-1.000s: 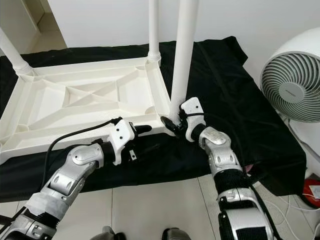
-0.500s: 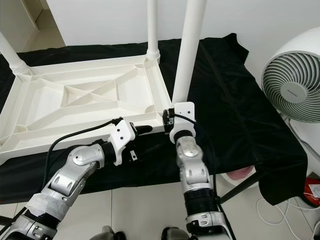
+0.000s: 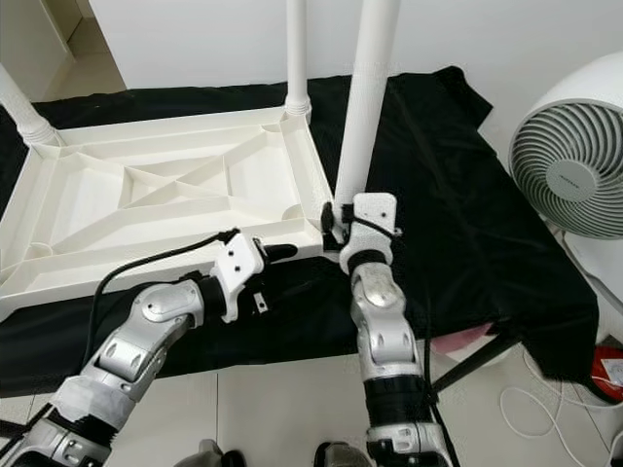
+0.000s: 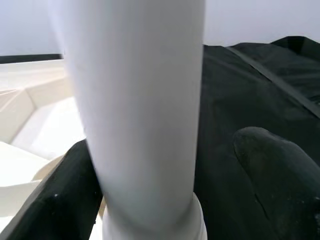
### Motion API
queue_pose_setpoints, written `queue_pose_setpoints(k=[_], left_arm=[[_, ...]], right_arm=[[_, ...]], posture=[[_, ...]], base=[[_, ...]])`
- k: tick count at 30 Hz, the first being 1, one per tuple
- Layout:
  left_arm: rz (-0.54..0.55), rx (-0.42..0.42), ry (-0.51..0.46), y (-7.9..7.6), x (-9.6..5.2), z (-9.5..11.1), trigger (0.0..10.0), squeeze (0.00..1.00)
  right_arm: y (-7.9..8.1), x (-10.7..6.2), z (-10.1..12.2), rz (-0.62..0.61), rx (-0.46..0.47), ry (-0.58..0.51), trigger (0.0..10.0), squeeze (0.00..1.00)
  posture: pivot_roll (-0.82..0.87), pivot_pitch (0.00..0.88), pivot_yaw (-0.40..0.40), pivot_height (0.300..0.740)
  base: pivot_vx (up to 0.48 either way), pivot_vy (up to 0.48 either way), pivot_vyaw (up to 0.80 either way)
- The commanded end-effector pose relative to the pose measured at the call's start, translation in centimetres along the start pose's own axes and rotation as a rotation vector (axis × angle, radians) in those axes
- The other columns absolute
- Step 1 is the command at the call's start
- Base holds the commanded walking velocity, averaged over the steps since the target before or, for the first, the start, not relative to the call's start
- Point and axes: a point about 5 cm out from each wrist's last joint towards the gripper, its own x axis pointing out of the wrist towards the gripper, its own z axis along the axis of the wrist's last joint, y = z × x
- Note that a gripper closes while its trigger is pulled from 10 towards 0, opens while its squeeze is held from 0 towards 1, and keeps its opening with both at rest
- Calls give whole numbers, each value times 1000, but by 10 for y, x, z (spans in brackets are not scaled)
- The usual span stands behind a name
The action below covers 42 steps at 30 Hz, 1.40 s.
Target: Building children table
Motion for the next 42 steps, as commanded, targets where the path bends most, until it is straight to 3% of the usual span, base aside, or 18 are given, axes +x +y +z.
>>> queue_pose_setpoints(k=[1,2,3,9,10,11,12,19,21,22,29,31,33,37,38,42], left_arm=[[-19,-9,7,-3,-2,-2,10000,0],[-19,-9,7,-3,-2,-2,10000,0],[-21,-9,9,-3,-2,-3,10000,0],[-29,-10,13,-4,-3,-4,10000,0],[-31,-9,14,-3,-3,-4,10000,0],[-31,-9,14,-3,-3,-4,10000,0],[-32,-8,14,-2,-3,-4,10000,0],[-26,-3,21,2,-4,-4,10000,0],[-13,4,45,8,-9,-7,10000,0],[-8,8,57,10,-12,-8,10000,0],[-9,11,70,9,-15,-10,10000,0],[-13,9,76,6,-15,-13,10000,0],[-13,8,78,5,-16,-13,10000,0],[-5,6,77,4,-16,-13,10000,0],[-13,4,76,1,-16,-13,10000,0],[-19,3,76,-1,-16,-13,10000,0]], right_arm=[[-3,-6,2,-4,6,-22,10000,1000],[-3,-6,2,-4,6,-22,10000,1000],[-5,-17,-2,0,-9,-21,10000,0],[-11,-48,-5,45,-28,-34,10000,0],[-13,-54,-5,52,-35,-37,1725,0],[-13,-54,-5,52,-35,-37,1725,0],[-14,-60,-6,71,-40,-32,0,0],[-12,-66,-7,130,-31,-22,0,0],[-4,-63,-5,230,-6,-24,0,0],[1,-60,-4,297,10,-16,10000,0],[9,-51,-2,423,52,-6,10000,0],[12,-42,1,529,112,8,10000,0],[11,-38,2,557,124,10,10000,0],[-1,-27,2,557,124,18,10000,0],[-13,-20,1,527,112,25,10000,0],[-19,-17,1,514,95,24,10000,0]], posture=[[-127,88,31,740],[-127,88,31,740],[-133,88,35,740],[-143,89,40,740],[-144,90,40,740],[-144,90,40,740],[-148,90,42,740],[-151,89,47,740],[-147,86,46,740],[-142,86,43,740],[-136,83,42,740],[-132,83,40,740],[-127,81,37,740],[-121,80,35,740],[-121,80,35,740],[-118,86,36,740]], base=[[0,0,0],[0,0,0],[0,0,0],[0,0,0],[0,0,0],[0,0,0],[0,0,0],[0,0,0],[0,0,0],[0,0,0],[0,0,0],[0,0,0],[0,0,0],[0,0,0],[0,0,0],[0,0,0]])
